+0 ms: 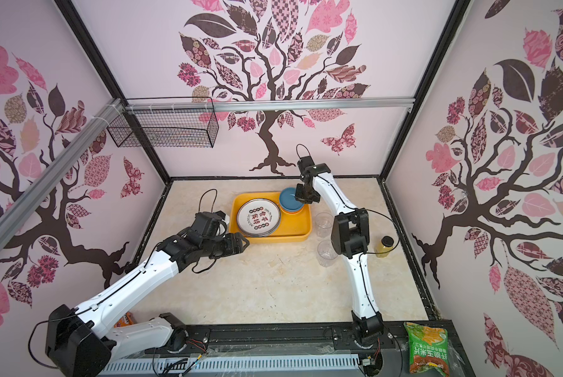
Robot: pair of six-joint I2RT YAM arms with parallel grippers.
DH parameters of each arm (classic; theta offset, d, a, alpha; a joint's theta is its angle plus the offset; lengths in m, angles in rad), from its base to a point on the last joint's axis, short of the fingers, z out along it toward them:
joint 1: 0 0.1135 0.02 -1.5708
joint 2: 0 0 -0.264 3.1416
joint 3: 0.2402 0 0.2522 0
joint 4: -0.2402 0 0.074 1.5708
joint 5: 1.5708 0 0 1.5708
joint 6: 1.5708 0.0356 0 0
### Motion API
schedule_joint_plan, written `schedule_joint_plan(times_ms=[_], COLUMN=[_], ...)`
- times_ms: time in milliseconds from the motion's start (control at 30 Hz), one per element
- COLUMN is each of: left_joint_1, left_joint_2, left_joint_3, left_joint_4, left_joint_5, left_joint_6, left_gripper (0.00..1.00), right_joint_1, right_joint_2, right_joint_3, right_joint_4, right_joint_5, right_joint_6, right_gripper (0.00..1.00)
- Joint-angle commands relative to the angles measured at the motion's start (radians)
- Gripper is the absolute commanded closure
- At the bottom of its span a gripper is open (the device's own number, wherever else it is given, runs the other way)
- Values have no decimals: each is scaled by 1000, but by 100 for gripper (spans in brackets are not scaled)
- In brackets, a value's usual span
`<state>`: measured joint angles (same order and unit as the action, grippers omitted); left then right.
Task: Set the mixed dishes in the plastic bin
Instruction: 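Lower the grey-blue bowl onto the orange bowl in the bin, then open the right gripper and raise it off the grey-blue bowl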
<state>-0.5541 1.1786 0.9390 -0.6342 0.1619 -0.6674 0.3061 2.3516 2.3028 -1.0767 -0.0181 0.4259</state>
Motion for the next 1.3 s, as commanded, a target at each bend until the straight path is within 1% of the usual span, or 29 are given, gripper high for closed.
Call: schedule_joint_plan(times_ms=[0, 67, 367, 500, 633, 800, 1000, 1267], left_joint_1=[5, 6, 6, 5, 5, 6, 5, 5], left_joint_2=[-18, -19, -28, -37, -48, -51, -57, -50], left_joint_3=[-32, -37, -45, -52, -56, -53, -53, -40], left_joint_4=[12, 14, 15, 18, 22, 22, 14, -15], left_joint_5=[4, 5, 4, -3, -5, -4, -3, -8], left_joint_6=[-7, -9, -12, -17, -21, -21, -15, -9], left_gripper=[22, 23, 22, 23, 22, 22, 22, 23], right_joint_1=[-4, -4, -4, -4, -4, -4, -4, -4], right_joint_2=[48, 48, 38, 5, -48, -121, -224, -396], right_joint_3=[47, 51, 65, 54, 24, -36, -123, -324], right_joint_4=[-15, -15, -34, -40, -24, 1, 37, 111], right_joint_5=[11, 11, 6, 11, 16, 35, 47, 46], right_joint_6=[10, 13, 7, 6, 6, 8, 7, 12], right_gripper=[85, 81, 79, 73, 71, 67, 65, 64])
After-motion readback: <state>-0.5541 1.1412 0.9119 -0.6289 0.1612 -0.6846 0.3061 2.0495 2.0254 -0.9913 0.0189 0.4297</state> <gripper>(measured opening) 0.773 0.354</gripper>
